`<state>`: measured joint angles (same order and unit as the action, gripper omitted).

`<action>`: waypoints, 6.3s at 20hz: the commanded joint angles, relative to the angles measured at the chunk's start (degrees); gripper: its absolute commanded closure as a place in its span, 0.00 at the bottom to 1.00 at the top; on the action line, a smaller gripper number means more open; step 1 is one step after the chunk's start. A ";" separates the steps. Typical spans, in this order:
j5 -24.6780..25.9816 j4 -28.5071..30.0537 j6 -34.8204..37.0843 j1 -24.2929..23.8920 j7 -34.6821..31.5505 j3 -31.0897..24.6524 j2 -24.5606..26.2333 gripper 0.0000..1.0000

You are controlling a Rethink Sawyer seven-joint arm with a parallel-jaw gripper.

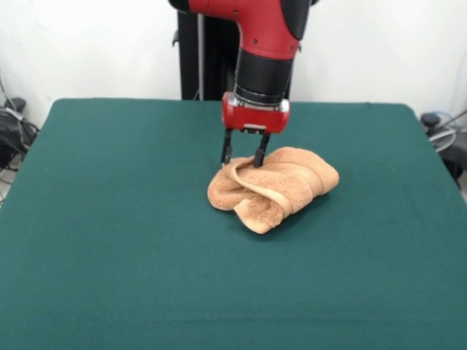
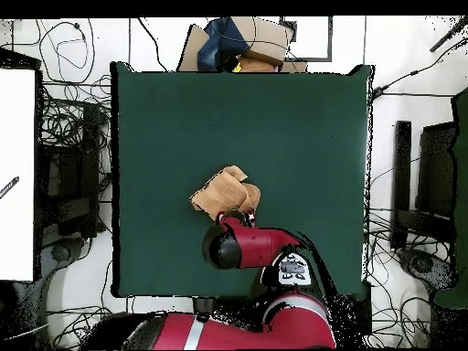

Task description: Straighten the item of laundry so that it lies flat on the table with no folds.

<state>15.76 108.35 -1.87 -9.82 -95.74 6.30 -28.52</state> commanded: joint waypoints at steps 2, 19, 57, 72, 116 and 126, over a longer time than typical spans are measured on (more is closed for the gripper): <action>-1.62 -2.00 -1.43 1.67 -9.48 -1.41 2.28 0.00; -0.78 -2.71 -1.33 1.48 -8.52 -1.25 2.57 1.00; 1.56 7.49 19.48 -5.56 -2.92 -8.31 -23.06 1.00; -2.26 5.60 32.00 3.54 -9.06 -4.55 -30.95 1.00; -9.33 0.10 57.78 -17.31 18.89 -14.64 -44.06 1.00; -7.19 -1.38 59.02 -22.99 24.49 -18.06 -44.76 1.00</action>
<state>9.05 106.05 55.99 -31.51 -83.51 -6.24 -73.05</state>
